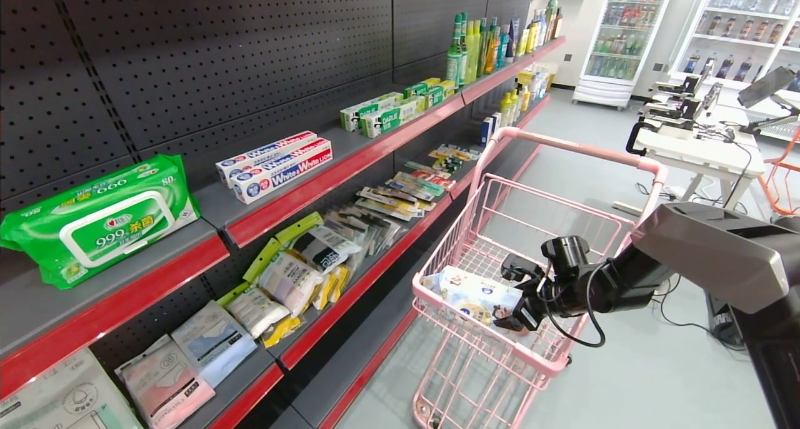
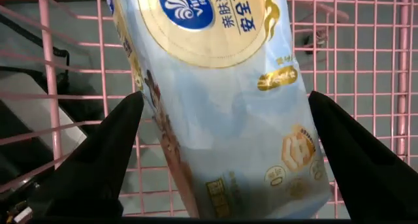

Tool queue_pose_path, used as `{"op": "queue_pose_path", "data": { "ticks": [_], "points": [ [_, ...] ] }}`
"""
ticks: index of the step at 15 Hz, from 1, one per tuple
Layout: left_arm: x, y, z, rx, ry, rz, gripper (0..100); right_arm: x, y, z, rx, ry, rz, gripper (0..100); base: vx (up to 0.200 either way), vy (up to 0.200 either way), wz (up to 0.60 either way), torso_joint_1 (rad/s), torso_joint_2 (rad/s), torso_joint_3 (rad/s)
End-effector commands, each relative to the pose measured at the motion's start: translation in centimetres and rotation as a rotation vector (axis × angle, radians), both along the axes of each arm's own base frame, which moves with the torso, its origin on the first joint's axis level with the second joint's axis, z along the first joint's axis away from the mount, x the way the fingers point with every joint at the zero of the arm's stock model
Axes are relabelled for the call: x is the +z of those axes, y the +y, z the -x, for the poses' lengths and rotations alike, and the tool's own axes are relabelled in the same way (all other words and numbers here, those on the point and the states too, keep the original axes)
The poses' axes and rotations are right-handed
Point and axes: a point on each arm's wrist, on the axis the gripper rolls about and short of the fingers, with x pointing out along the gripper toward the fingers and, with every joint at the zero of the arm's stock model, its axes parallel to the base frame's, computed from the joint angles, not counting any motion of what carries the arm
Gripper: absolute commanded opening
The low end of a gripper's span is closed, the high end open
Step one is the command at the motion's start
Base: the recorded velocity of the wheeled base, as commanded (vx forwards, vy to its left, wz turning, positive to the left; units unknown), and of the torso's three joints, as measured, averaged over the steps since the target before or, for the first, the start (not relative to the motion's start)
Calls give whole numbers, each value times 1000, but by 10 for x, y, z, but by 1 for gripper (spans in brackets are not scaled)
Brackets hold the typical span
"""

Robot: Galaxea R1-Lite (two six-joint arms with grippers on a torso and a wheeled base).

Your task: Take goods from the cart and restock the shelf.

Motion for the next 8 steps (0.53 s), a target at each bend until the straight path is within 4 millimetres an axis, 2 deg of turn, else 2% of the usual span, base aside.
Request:
{"op": "queue_pose_path", "data": {
  "ticks": [1, 8],
  "points": [
    [0, 0, 0, 1, 1, 0, 100, -6, -6, -3, -10, 7, -3, 100, 0, 0, 0, 0, 0, 0],
    [0, 0, 0, 1, 1, 0, 100, -11, -14, -3, 14, 27, -62, 100, 0, 0, 0, 0, 0, 0]
  ]
}}
